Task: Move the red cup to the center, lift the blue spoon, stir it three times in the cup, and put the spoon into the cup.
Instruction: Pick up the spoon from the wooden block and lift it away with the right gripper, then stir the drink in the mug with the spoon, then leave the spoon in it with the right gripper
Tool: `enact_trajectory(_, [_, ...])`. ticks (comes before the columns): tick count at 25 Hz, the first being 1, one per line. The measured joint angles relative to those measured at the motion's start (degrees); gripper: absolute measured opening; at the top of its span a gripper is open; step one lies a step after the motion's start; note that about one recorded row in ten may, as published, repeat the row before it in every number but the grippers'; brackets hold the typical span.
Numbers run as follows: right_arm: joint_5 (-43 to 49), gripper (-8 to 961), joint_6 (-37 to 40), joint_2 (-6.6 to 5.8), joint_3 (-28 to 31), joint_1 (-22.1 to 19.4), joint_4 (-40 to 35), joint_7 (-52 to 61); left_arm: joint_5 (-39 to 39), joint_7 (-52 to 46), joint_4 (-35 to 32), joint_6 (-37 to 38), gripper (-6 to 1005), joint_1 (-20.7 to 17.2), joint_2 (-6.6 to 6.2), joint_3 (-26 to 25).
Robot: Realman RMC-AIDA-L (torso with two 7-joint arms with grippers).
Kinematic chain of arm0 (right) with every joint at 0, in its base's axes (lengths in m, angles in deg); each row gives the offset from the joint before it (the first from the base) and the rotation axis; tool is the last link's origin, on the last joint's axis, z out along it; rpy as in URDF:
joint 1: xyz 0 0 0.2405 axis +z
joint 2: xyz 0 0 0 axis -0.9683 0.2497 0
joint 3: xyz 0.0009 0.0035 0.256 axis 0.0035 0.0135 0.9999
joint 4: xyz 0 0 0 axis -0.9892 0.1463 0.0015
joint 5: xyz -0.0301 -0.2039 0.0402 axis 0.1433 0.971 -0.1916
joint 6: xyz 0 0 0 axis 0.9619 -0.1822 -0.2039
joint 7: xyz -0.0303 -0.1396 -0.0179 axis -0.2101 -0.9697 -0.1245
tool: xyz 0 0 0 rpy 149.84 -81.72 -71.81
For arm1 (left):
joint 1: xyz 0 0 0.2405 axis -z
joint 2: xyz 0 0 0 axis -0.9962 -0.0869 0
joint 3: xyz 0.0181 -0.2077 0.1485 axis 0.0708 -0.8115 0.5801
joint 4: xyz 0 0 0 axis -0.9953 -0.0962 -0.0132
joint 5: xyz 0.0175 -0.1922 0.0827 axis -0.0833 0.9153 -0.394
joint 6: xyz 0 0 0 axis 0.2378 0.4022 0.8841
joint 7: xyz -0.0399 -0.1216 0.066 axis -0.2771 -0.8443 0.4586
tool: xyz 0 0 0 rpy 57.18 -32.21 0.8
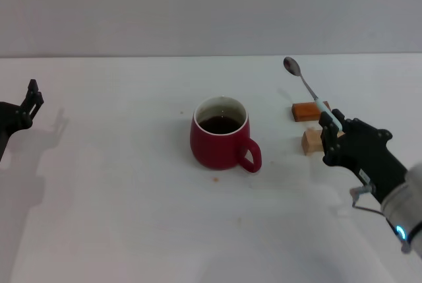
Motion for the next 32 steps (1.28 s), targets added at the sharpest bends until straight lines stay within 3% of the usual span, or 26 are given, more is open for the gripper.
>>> enact_trajectory(2, [0.0,124,-10.3,0.01,6.8,-3.5,8.7,-8.6,0.0,0.0,0.0,0.0,852,0.0,0.0,0.0])
enact_trajectory(4, [0.0,124,-13.5,0.31,8.9,-4.6,10.9,-11.2,0.0,0.0,0.0,0.0,852,0.1,0.0,0.0])
enact_trajectory(5, [0.0,124,-17.8,0.79,11.6,-6.1,13.9,-14.2,0.0,0.0,0.0,-0.1,852,0.1,0.0,0.0])
enact_trajectory(7, [0.0,123,-29.0,2.9,18.7,-9.7,21.0,-21.0,0.1,0.0,0.0,-0.1,852,0.1,0.0,0.0])
enact_trajectory(8, [0.0,123,-29.0,2.9,18.7,-9.7,21.0,-21.0,0.1,0.0,0.0,-0.1,852,0.1,0.0,0.0])
enact_trajectory(10, [0.1,123,-36.5,5.19,23.8,-11.9,25.1,-25.0,0.1,0.0,0.0,-0.1,852,0.1,0.0,0.0])
enact_trajectory(11, [1.4,123,-45.2,8.14,29.4,-13.9,29.5,-27.6,0.1,0.0,0.0,-0.1,852,0.1,0.0,0.0])
enact_trajectory(12, [1.4,123,-45.2,8.14,29.4,-13.9,29.5,-27.6,0.1,0.0,0.0,-0.1,852,0.1,0.0,0.0])
enact_trajectory(14, [4.4,123,-52.5,9.89,33.1,-14.8,32.9,-27.5,0.1,0.0,-0.1,-0.1,852,0.1,0.0,0.0])
enact_trajectory(21, [22.6,123,-76.5,9.73,40.0,-10.5,47.3,-6.8,0.0,0.0,-0.2,-0.1,852,0.1,0.01,0.0])
enact_trajectory(22, [22.6,123,-76.5,9.73,40.0,-10.5,47.3,-6.8,0.0,0.0,-0.2,-0.1,852,0.1,0.04,0.0])
enact_trajectory(23, [24.6,124,-83.3,9.66,41.9,-8.2,50.2,-3.7,0.0,0.0,-0.2,-0.1,852,0.1,0.06,0.0])
enact_trajectory(24, [24.6,124,-83.3,9.66,41.9,-8.2,50.2,-3.7,0.0,0.0,-0.3,-0.2,852,0.1,0.06,0.0])
enact_trajectory(28, [26.2,123,-98.5,9.73,46.7,-2.5,56.1,-0.5,0.0,0.0,-0.3,-0.2,852,0.1,0.08,0.0])
enact_trajectory(32, [30.0,123,-106.4,9.63,47.9,1.5,58.4,2.9,0.1,0.0,-0.3,-0.2,852,0.0,0.09,0.0])
